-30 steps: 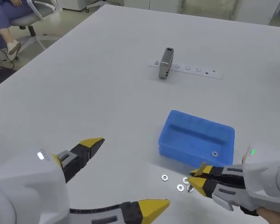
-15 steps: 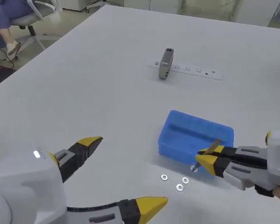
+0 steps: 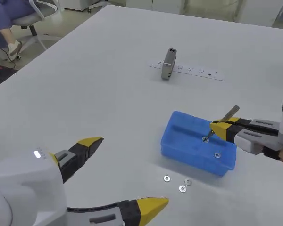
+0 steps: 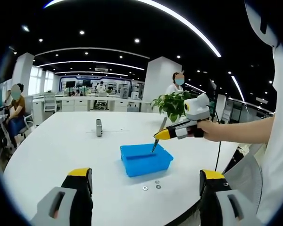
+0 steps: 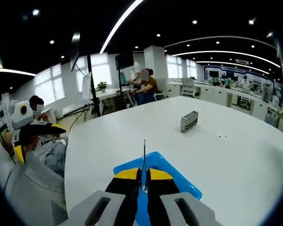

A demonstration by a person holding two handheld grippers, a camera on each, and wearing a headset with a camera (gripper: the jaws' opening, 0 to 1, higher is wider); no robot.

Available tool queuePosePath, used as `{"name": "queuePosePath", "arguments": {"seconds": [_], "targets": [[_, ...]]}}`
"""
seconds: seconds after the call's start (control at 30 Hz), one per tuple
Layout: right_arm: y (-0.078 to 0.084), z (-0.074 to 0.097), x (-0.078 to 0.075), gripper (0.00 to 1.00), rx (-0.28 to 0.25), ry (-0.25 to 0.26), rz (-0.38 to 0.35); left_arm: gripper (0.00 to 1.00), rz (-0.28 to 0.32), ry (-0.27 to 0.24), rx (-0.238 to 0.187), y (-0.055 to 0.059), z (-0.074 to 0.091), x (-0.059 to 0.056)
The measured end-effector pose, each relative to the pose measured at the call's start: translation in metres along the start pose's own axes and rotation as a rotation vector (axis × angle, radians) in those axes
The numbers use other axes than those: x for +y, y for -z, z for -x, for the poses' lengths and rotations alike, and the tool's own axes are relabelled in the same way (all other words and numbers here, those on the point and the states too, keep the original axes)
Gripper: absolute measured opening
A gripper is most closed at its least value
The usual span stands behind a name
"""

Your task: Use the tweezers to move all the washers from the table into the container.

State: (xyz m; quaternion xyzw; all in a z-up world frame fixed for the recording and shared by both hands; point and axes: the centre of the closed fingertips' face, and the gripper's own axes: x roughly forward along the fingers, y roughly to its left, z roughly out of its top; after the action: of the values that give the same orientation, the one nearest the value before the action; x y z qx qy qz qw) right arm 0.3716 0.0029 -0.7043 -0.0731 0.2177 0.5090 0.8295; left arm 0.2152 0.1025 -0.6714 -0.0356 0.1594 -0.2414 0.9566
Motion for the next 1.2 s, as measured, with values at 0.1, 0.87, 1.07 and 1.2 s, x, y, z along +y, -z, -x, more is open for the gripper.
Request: {"name": "queuePosePath", "arguments": {"seconds": [0.1,0.87,1.07,1.2], "targets": [[0.007,-0.009,-0.007,0.01,0.027,0.012,-0.014,0.96,0.001,-0.005,-0.003,-0.001,0.001,0.001],[0.057,-0.019,-0.028,0.02,0.141,0.064,-0.062,0.96,-0.005,-0.001,0.008,0.0,-0.001,0.002],[0.054,-0.015,-0.029,0.03,0.115,0.063,-0.075,0.96,-0.014,0.005,0.014,0.0,-0.002,0.001],[0.038,-0.007,-0.024,0.03,0.058,0.06,-0.083,0.96,-0.006,0.004,0.01,-0.001,-0.002,0.001]]}}
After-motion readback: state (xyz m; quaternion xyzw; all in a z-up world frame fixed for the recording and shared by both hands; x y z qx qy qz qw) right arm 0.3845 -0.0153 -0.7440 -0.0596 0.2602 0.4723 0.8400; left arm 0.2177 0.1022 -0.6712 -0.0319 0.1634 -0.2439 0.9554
